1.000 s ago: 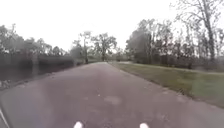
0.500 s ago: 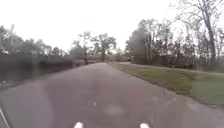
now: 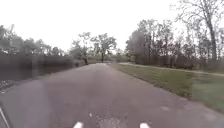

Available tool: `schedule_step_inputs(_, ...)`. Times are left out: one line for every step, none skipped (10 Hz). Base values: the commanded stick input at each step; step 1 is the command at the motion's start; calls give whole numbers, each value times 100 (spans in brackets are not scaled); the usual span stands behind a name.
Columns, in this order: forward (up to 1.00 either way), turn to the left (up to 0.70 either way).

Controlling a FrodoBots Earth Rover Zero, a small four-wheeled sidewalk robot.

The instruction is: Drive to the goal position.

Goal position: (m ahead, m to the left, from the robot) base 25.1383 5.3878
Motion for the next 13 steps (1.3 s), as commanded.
schedule_step_inputs(70, 0)
schedule_step_inputs(70, 0)
schedule_step_inputs(70, 2)
schedule_step_inputs(70, 26)
schedule_step_inputs(70, 34)
schedule_step_inputs(70, 35)
schedule_step_inputs(70, 25)
schedule_step_inputs(70, 10)
schedule_step_inputs(70, 0)
schedule_step_inputs(70, 21)
schedule_step_inputs(57, 28)
schedule_step_inputs(23, 12)
schedule_step_inputs(0, 0)
